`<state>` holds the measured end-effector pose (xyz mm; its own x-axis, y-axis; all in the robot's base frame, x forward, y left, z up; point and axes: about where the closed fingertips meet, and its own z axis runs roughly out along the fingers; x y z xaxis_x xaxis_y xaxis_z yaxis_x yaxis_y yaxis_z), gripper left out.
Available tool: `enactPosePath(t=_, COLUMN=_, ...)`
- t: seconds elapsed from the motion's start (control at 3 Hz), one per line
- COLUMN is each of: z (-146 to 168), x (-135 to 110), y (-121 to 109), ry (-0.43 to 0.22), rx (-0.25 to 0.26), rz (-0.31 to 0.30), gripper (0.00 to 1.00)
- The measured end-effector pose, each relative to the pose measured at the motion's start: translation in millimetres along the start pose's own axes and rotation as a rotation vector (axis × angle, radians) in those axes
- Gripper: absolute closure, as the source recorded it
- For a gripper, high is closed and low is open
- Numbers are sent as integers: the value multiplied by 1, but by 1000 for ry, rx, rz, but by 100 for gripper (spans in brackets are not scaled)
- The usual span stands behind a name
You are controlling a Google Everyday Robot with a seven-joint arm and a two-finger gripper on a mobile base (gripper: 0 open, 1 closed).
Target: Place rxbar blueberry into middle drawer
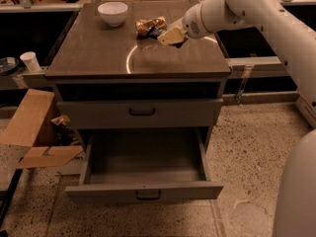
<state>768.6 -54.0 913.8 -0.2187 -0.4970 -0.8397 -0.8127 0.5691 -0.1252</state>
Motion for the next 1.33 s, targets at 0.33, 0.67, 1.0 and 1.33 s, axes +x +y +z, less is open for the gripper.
enactPosePath(t=0.33, z=-23, x=-7, y=27, ry=-40, rx=-31, rz=-63, gripper=100)
enactPosePath(t=0.67, z=-40, x=15, y=79, ry=-40, rx=-78, rz=-115, gripper=100)
enactPosePath(t=1.0, z=-19, x=72, y=136, ry=18, rx=-181, rz=-101, gripper=100)
enactPosePath(t=1.33, z=-19, x=72, y=136, ry=18, rx=-182, rz=-101, gripper=100)
